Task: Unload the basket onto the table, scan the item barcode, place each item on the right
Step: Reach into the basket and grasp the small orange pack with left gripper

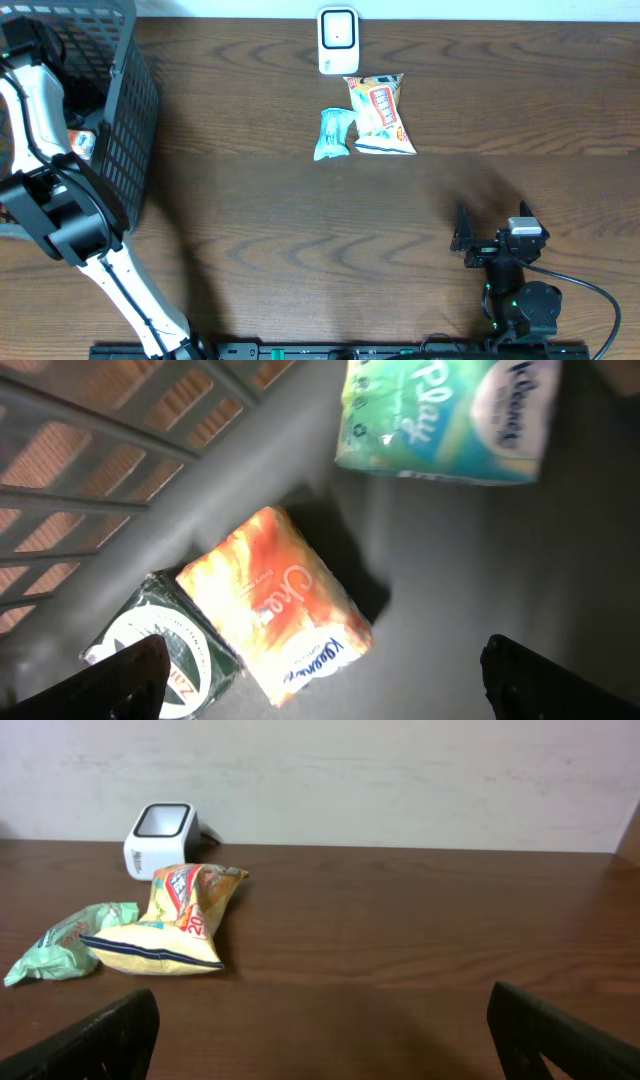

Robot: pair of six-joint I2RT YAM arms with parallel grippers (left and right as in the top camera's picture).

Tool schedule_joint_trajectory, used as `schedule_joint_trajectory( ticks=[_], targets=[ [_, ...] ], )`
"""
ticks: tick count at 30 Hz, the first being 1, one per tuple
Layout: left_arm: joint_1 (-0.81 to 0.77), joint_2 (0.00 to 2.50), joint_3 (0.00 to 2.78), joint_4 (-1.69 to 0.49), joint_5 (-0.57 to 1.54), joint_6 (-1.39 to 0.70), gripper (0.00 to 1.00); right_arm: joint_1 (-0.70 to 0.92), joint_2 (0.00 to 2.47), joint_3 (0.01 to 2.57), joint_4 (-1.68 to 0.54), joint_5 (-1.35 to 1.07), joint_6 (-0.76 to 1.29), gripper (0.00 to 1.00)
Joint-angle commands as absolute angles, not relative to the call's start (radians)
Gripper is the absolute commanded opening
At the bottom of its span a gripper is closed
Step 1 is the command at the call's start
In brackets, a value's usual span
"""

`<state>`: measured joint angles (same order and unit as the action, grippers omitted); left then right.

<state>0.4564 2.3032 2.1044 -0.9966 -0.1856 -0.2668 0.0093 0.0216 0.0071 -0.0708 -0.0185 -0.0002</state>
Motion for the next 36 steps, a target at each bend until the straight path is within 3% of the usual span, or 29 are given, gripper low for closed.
schedule_joint_trajectory(
  ticks=[1,4,9,21,23,27,30,31,36],
  targets=[
    [0.464,2.331,2.114,-0.998,-0.222,-0.291,0.98,0.009,0.021,0.006,-0.075,-0.014,0.014,0.99],
    [0.47,2.334,2.084,-0.984,-0.223,-0.328,0.99,0.009,0.021,0.006,-0.075,-0.014,0.014,0.99],
    [0.495,2.334,2.075,-0.981,-0.222,-0.358,0.88,0.009,0.021,0.006,-0.075,-0.014,0.014,0.99],
    [0.503,2.334,1.983,-0.921,-0.218,-0.357,0.79,0.009,0.021,0.006,-0.075,-0.014,0.014,0.99],
    [0.503,2.334,1.973,-0.913,-0.218,-0.357,0.69,0.009,0.021,0.006,-0.075,-0.014,0.014,0.99],
    [0.503,2.334,1.972,-0.915,-0.218,-0.335,0.39,0.009,0.021,0.006,-0.075,-0.014,0.014,0.99],
    [0.503,2.332,1.974,-0.933,-0.219,-0.308,0.24,0.009,0.021,0.006,-0.075,-0.014,0.014,0.99],
    [0.503,2.328,1.974,-0.946,-0.219,-0.308,0.11,0.009,0.021,0.006,-0.075,-0.014,0.014,0.99],
    [0.503,2.276,1.975,-1.01,-0.218,-0.308,0.07,0.009,0.021,0.006,-0.075,-0.014,0.014,0.99]
  ],
)
